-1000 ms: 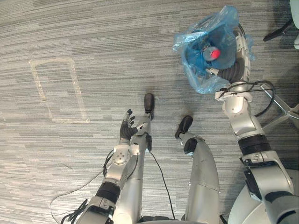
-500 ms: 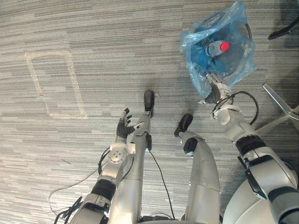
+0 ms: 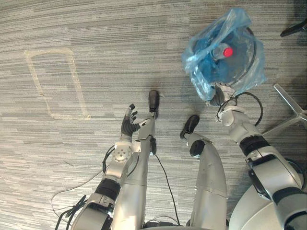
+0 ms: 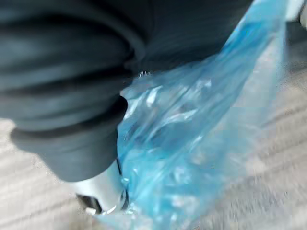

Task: Gather rubbish on tea table into small bin, then transfer packed bag to large trash can.

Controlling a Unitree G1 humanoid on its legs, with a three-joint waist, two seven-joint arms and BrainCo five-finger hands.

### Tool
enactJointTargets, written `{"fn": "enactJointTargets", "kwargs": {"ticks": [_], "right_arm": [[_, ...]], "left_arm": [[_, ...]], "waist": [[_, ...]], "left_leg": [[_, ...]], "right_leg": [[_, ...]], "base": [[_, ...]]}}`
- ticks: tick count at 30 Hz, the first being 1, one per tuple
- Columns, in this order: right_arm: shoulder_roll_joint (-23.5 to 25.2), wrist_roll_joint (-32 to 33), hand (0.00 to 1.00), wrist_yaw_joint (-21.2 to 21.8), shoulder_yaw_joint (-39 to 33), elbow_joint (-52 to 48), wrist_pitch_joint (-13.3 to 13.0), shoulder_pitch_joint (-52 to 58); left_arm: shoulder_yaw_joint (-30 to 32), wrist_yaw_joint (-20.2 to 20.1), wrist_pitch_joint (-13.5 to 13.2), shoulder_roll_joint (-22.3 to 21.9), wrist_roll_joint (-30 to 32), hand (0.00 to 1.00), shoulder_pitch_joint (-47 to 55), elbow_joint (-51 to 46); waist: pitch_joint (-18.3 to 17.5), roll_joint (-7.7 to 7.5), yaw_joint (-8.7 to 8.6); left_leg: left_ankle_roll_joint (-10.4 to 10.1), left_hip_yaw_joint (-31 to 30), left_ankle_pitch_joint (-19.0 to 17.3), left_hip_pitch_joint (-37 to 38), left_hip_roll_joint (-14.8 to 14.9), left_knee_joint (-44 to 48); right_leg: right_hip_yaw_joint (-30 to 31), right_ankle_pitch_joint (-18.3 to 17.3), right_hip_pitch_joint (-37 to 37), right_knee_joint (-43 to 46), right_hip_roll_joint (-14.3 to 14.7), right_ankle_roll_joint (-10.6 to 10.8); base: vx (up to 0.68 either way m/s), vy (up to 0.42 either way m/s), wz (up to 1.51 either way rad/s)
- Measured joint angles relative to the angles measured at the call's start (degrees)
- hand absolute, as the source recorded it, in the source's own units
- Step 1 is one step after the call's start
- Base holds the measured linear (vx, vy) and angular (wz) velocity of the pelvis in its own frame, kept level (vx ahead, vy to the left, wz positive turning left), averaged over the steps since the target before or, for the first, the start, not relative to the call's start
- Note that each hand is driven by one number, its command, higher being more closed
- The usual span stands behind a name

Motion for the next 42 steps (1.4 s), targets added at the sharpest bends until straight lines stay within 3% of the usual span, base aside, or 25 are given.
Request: {"fn": "enactJointTargets", "kwargs": {"ticks": [9, 12, 17, 22, 27, 34, 42], "right_arm": [[0.7, 0.9, 1.0, -0.3, -1.5, -1.6, 0.0, 0.1], [1.3, 2.0, 1.0, -0.6, -2.5, -6.4, 0.1, 1.9], [2.0, 2.0, 1.0, -1.8, -2.8, -15.3, 0.0, 6.5], [2.9, 2.4, 1.0, -1.9, -3.3, -21.3, 0.5, 11.0], [7.0, 2.4, 1.0, -1.8, -5.2, -28.7, 0.5, 18.4], [13.4, 2.4, 1.0, 0.8, -4.9, -30.4, 0.1, 29.5], [15.0, 2.4, 1.0, 5.4, -6.9, -30.0, -1.6, 35.3]], "left_arm": [[0.2, 0.0, 0.2, -0.1, 0.0, 0.0, -0.1, -1.1], [0.8, 0.0, 1.0, -0.7, 0.1, 0.0, -0.1, -1.1], [1.4, 0.0, 1.3, -1.2, 1.0, 0.0, 0.7, -1.2], [1.9, 0.0, 2.3, -1.2, 1.2, 0.0, 1.9, -1.3], [1.8, -0.3, 3.3, -1.2, 2.8, 0.0, 6.1, -0.8], [1.5, -2.5, 4.7, -1.0, 5.9, 0.0, 9.8, 8.4], [1.1, -4.1, 5.8, 1.1, 9.0, 0.0, 13.0, 11.9]], "waist": [[0.0, 0.0, -0.04], [0.0, 0.0, -0.05], [-0.1, -0.14, -0.06], [-0.2, -0.53, -0.43], [-0.7, -1.61, -1.09], [-7.2, -6.17, -1.82], [-14.1, -6.42, -2.61]], "left_leg": [[0.7, 0.3, 0.3, 0.4, 0.8, 2.3], [0.7, 0.4, 0.2, 2.5, 1.3, 2.7], [0.1, 0.5, -0.5, 9.5, 2.3, 0.4], [0.0, 0.9, 1.1, 14.7, 2.6, -3.8], [0.3, 1.1, 1.4, 25.1, 2.8, -6.9], [-1.2, 0.6, 1.8, 38.2, 3.3, -15.6], [-1.3, -0.6, 2.3, 47.9, 3.2, -18.1]], "right_leg": [[0.0, 0.1, 1.7, -0.2, 0.7, 0.0], [-0.1, 0.1, 3.9, -0.5, 1.1, -0.1], [-0.6, 0.8, 10.9, -3.3, 2.5, -0.5], [-1.0, 1.5, 15.5, -6.2, 3.3, -0.4], [-1.5, 1.5, 26.2, -10.2, 4.2, -0.2], [-1.3, 2.1, 38.5, -18.6, 7.0, 0.5], [-0.5, 6.4, 52.6, -31.9, 9.5, 2.2]], "base": [[-0.01, -0.006, -0.03], [-0.03, -0.019, -0.07], [-0.05, -0.022, -0.1], [-0.02, -0.038, -0.02], [0.05, -0.066, -0.02], [0.12, -0.065, -0.07], [0.14, -0.018, -0.07]]}}
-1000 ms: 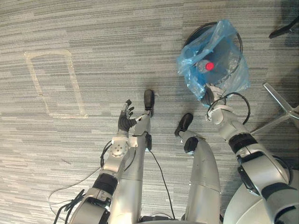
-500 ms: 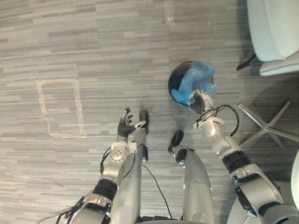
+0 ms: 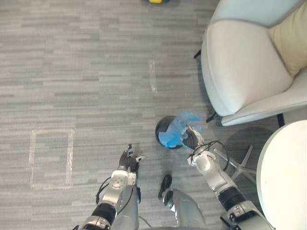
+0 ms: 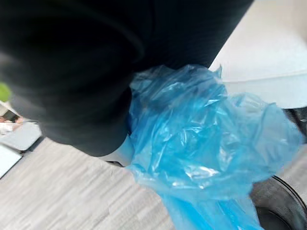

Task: Gather rubbish on tea table into small bin, then transfer packed bag to large trash can.

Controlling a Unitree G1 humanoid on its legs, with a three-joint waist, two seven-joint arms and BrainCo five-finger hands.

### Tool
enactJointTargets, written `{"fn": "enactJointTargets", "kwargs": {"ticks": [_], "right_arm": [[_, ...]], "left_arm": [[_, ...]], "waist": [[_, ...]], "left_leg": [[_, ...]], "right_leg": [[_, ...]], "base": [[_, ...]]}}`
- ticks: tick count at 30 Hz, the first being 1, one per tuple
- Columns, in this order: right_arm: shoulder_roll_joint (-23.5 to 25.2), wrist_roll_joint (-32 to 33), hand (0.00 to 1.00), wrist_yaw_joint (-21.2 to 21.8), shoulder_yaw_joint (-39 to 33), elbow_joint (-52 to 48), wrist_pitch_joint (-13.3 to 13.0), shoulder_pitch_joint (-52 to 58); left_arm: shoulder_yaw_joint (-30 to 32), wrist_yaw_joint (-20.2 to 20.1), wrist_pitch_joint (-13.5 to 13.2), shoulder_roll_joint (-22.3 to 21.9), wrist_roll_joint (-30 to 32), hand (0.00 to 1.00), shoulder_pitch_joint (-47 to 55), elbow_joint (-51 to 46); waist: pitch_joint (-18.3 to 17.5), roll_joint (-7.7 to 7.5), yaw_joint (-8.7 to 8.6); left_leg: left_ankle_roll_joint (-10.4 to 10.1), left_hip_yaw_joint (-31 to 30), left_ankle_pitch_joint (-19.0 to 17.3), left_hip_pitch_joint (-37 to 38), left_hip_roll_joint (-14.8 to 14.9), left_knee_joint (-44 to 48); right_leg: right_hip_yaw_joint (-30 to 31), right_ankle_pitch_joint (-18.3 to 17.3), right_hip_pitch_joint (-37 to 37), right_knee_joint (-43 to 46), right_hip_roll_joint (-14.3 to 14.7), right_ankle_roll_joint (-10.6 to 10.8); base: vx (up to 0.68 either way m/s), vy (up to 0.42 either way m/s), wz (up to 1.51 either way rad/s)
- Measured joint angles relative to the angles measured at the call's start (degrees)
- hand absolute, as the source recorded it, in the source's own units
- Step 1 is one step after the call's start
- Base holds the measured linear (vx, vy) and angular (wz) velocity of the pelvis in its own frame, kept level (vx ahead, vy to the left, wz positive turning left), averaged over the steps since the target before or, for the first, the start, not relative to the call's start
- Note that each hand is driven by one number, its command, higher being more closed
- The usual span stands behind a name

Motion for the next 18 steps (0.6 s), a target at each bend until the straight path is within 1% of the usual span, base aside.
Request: {"fn": "enactJointTargets", "kwargs": {"ticks": [3, 4, 6, 7, 9, 10, 11, 13, 14, 16, 18], "right_arm": [[-1.0, 0.1, 1.0, 1.7, 0.0, -3.1, -1.1, 2.0], [-1.6, 0.4, 1.0, 2.1, 0.1, -4.4, -1.4, 2.4], [-4.5, 2.2, 1.0, 3.5, 0.9, -7.5, -2.6, 2.7], [-6.3, 2.4, 1.0, 4.1, 1.3, -9.0, -3.1, 2.9], [-9.6, 3.5, 1.0, 5.3, 2.8, -11.1, -3.7, 2.8], [-10.9, 4.2, 1.0, 5.9, 3.6, -11.7, -4.2, 2.7], [-13.0, 4.8, 1.0, 6.7, 4.9, -12.8, -4.8, 2.6], [-16.6, 6.5, 1.0, 8.0, 6.6, -14.8, -5.8, 2.6], [-17.5, 6.8, 1.0, 8.4, 7.0, -15.4, -6.0, 2.6], [-21.4, 8.9, 1.0, 9.4, 8.1, -18.1, -7.4, 2.3], [-23.4, 9.6, 1.0, 10.2, 9.3, -18.4, -8.3, 1.4]], "left_arm": [[-0.1, -0.8, 0.1, 0.7, 0.3, 0.0, 1.2, -0.9], [-0.2, -0.9, 0.2, 0.8, 0.7, 0.0, 1.7, -1.5], [-0.8, -2.1, 0.2, 1.2, 1.3, 0.0, 2.8, -3.4], [-1.5, -2.3, 0.2, 1.5, 1.4, 0.0, 3.4, -4.4], [-2.0, -2.9, 0.2, 2.0, 2.1, 0.0, 4.1, -6.1], [-2.1, -3.1, 0.2, 2.2, 2.1, 0.0, 4.6, -7.1], [-2.4, -3.3, 0.2, 2.4, 2.1, 0.0, 5.4, -8.7], [-3.0, -3.4, 0.2, 3.2, 2.1, 0.0, 6.0, -10.9], [-3.4, -3.5, 0.2, 3.5, 2.1, 0.0, 6.1, -11.7], [-5.1, -4.4, 0.1, 4.9, 2.1, 0.0, 6.2, -15.3], [-5.7, -4.6, 0.0, 5.7, 2.0, 0.0, 6.2, -17.2]], "waist": [[-2.3, 0.07, -0.21], [-2.5, 0.02, -0.24], [-3.3, 0.03, -0.57], [-3.9, -0.05, -1.01], [-4.0, -0.16, -1.38], [-4.4, -0.16, -1.44], [-5.5, 0.01, -1.47], [-5.8, -0.1, -1.73], [-6.1, -0.15, -1.72], [-7.0, -0.14, -1.88], [-7.4, -0.19, -1.95]], "left_leg": [[0.0, 0.2, 0.0, 3.5, 0.0, -2.1], [0.0, 0.4, 0.0, 4.2, 0.0, -2.5], [0.0, 0.8, 0.0, 6.2, 0.0, -4.0], [0.0, 0.8, 0.0, 6.6, 0.0, -4.0], [-0.1, 0.8, -0.3, 7.9, -0.1, -4.0], [-0.1, 0.6, -0.8, 8.3, -0.1, -4.0], [-0.1, 0.6, -2.5, 8.6, 0.0, -4.1], [-0.3, 1.0, -3.2, 9.9, -0.3, -4.4], [-0.3, 1.2, -3.3, 9.9, -0.3, -4.4], [0.0, 1.4, -3.5, 10.0, -0.4, -4.4], [0.0, 1.5, -3.5, 10.1, -0.4, -4.4]], "right_leg": [[1.2, 1.1, 3.1, -2.5, 0.5, 0.3], [1.6, 1.4, 3.6, -3.0, 0.6, 0.5], [2.7, 2.1, 4.7, -3.9, 0.7, 0.7], [3.1, 2.6, 5.2, -4.6, 0.7, 1.1], [3.9, 3.5, 6.4, -6.0, 0.6, 1.3], [4.5, 3.8, 6.6, -6.5, 0.7, 1.4], [5.2, 3.9, 6.7, -7.0, 0.8, 1.6], [5.8, 4.8, 8.4, -8.6, 0.7, 2.3], [6.1, 4.9, 8.5, -8.8, 0.7, 2.4], [6.6, 5.8, 9.3, -10.5, 0.7, 2.1], [6.8, 6.3, 9.4, -11.1, 0.8, 2.3]], "base": [[0.02, 0.002, -0.21], [-0.04, 0.025, -0.28], [-0.07, 0.04, -0.27], [-0.07, 0.038, -0.17], [-0.08, 0.046, -0.17], [-0.1, 0.06, -0.28], [-0.07, 0.061, -0.28], [-0.06, 0.065, -0.19], [-0.06, 0.054, -0.13], [-0.01, 0.041, -0.1], [0.0, 0.022, -0.06]]}}
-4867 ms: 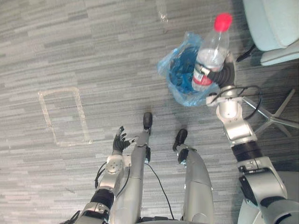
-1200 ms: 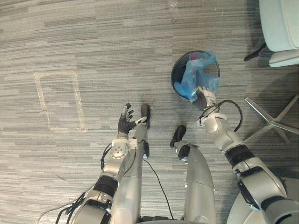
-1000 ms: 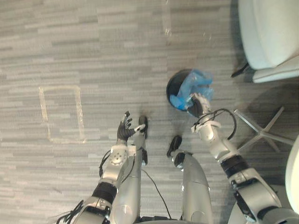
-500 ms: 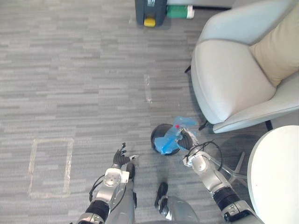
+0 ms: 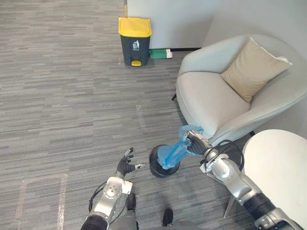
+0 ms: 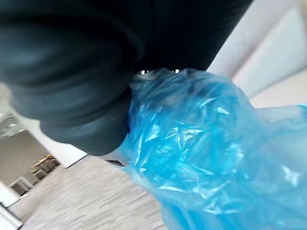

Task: Gather rubbish on tea table into small bin, then transfer packed bag to large trash can.

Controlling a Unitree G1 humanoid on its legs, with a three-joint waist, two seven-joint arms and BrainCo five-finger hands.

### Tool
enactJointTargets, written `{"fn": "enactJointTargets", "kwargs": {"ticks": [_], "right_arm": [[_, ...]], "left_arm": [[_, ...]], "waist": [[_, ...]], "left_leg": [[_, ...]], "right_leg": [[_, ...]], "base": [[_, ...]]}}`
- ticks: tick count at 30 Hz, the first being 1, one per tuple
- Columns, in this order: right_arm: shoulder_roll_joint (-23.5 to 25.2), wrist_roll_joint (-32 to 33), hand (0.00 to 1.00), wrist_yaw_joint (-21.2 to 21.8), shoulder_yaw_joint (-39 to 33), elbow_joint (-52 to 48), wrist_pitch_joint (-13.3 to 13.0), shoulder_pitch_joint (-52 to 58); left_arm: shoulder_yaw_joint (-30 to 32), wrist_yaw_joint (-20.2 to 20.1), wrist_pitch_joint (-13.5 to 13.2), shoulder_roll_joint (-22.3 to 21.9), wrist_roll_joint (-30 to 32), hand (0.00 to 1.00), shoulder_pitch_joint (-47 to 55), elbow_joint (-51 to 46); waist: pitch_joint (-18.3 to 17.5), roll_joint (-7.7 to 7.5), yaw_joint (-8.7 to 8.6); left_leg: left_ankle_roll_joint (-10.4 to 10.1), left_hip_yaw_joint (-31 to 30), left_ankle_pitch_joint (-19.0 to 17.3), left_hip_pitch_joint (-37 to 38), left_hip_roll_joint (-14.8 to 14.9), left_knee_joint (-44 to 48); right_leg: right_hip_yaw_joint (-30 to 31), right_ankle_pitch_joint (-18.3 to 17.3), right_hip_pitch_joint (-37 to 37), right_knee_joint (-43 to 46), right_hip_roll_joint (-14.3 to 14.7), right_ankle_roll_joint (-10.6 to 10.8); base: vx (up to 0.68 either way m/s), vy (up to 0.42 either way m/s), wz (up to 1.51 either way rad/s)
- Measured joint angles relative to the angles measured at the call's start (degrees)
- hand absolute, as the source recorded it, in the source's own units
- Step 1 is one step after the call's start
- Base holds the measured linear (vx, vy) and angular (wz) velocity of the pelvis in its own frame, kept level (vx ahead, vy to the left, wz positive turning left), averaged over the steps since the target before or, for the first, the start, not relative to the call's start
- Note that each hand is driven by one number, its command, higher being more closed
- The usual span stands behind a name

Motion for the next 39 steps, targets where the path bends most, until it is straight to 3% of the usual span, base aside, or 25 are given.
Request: {"fn": "enactJointTargets", "kwargs": {"ticks": [10, 16, 28, 34, 39], "right_arm": [[-7.2, 1.6, 1.0, 2.0, 4.6, -2.2, -2.8, -5.1], [-8.2, 1.1, 1.0, 1.8, 6.8, -2.2, -3.5, -6.9], [-8.1, -1.3, 1.0, -1.6, 10.9, -2.1, -4.2, -9.5], [-8.1, 0.4, 1.0, -2.4, 11.0, -8.6, -5.2, -11.3], [-6.5, 3.1, 1.0, -2.6, 11.1, -11.1, -6.0, -11.9]], "left_arm": [[-4.7, -1.2, -1.9, 1.4, -1.0, 0.0, -0.2, -6.2], [-6.3, -1.6, -2.8, 2.1, -0.6, 0.0, -0.9, -8.7], [-9.5, -2.0, -5.1, 7.5, 4.9, 0.0, -3.1, -13.0], [-12.0, -0.5, -5.2, 6.5, 7.6, 0.0, -3.1, -13.8], [-14.3, 1.4, -5.1, 2.8, 9.4, 0.0, -3.5, -13.8]], "waist": [[-1.4, 0.01, -0.08], [-1.8, 0.18, -0.09], [-3.0, 0.19, -0.21], [-3.5, -0.34, -0.15], [-3.9, -0.81, -0.03]], "left_leg": [[0.6, 0.1, 0.9, 0.2, 0.0, 0.0], [0.6, 0.0, 0.9, 1.1, 0.2, 0.0], [0.6, 0.0, 0.9, 1.4, 0.4, 0.0], [0.6, 0.0, 0.9, 1.4, 0.5, 0.0], [0.6, 0.0, 0.9, 1.3, 0.4, 0.0]], "right_leg": [[0.5, 2.0, 1.7, -2.4, 0.5, -0.5], [0.9, 2.1, 2.7, -3.1, 0.7, -0.6], [1.3, 2.7, 2.9, -3.3, 0.9, -0.9], [1.3, 2.9, 3.0, -3.7, 0.9, -0.9], [1.3, 3.0, 3.2, -4.1, 0.9, -0.9]], "base": [[0.06, -0.012, -0.03], [0.04, -0.019, -0.04], [0.0, -0.001, 0.0], [0.0, 0.0, 0.0], [0.0, 0.0, 0.0]]}}
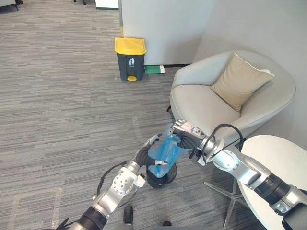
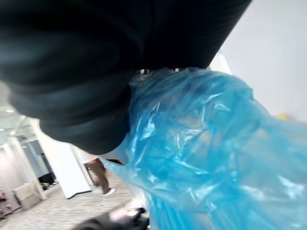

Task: Gather rubbish on tea table into small bin, then transfer packed bag to large trash can.

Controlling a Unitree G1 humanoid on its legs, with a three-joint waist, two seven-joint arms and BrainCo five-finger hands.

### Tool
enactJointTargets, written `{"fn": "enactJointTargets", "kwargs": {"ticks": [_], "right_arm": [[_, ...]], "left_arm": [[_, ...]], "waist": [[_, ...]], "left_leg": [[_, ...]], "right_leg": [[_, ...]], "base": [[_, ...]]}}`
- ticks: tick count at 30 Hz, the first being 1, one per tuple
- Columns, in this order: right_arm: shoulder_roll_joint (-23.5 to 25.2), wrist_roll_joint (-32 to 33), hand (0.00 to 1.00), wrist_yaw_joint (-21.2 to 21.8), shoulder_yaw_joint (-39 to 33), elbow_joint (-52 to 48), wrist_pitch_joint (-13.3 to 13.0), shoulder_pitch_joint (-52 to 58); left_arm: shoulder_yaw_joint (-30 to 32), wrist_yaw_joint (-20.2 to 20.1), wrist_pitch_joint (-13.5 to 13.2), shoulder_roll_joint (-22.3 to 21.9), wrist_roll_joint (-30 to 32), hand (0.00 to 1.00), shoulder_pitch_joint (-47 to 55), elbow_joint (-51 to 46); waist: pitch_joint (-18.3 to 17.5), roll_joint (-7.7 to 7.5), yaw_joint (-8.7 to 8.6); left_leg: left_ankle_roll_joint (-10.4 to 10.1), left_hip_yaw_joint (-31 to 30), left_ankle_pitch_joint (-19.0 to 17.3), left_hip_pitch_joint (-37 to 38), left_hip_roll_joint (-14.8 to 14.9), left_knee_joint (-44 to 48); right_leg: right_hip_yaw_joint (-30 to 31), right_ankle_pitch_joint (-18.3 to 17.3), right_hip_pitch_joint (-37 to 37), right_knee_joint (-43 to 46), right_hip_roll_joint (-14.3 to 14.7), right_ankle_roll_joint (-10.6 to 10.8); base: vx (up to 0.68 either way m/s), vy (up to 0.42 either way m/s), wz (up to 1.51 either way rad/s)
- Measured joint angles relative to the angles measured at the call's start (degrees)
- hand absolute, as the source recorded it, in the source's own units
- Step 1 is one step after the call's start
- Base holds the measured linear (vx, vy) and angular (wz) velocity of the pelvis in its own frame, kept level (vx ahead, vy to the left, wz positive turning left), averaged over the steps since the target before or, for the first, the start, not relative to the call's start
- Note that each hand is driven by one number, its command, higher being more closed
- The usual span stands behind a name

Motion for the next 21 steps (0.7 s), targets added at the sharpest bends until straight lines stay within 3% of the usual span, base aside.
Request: {"fn": "enactJointTargets", "kwargs": {"ticks": [4, 10, 18, 21], "right_arm": [[4.3, 1.0, 1.0, 0.0, 0.0, 0.0, 0.3, -0.6], [11.6, 2.6, 1.0, 0.0, 0.0, 0.5, 2.9, -0.7], [19.9, 7.2, 1.0, 0.0, -1.1, -1.3, 3.9, -0.5], [21.3, 7.4, 1.0, 0.0, -1.1, -4.4, 3.9, -0.2]], "left_arm": [[-0.8, 1.1, 0.2, -3.0, 1.5, 0.0, -0.6, 0.3], [0.7, 6.7, 1.6, -5.6, 7.5, 0.0, -1.4, 1.3], [9.8, 11.3, 2.1, -6.4, 12.2, 0.0, 3.2, 0.5], [9.4, 11.8, 1.7, -7.3, 12.2, 0.0, 7.0, -2.3]], "waist": [[0.0, 0.0, 0.02], [0.0, -0.03, 0.29], [0.0, -0.07, 0.8], [0.0, -0.09, 1.61]], "left_leg": [[0.0, 0.0, 0.0, 0.0, 0.1, 0.0], [-0.1, 0.0, 0.1, 0.0, 0.2, 0.0], [-0.5, -0.3, 0.3, 1.6, 0.6, 0.0], [-1.4, -0.4, -0.4, 1.6, 0.7, -0.1]], "right_leg": [[0.1, 0.0, 0.0, 0.0, 0.1, 0.0], [0.1, 0.1, 0.0, 0.0, 0.3, -0.1], [0.0, -2.0, -0.5, 3.8, 0.5, -0.4], [-0.2, -2.8, -0.7, 4.0, 0.6, 0.0]], "base": [[0.0, 0.0, 0.0], [0.0, 0.0, 0.0], [-0.01, -0.001, 0.0], [-0.03, 0.002, 0.04]]}}
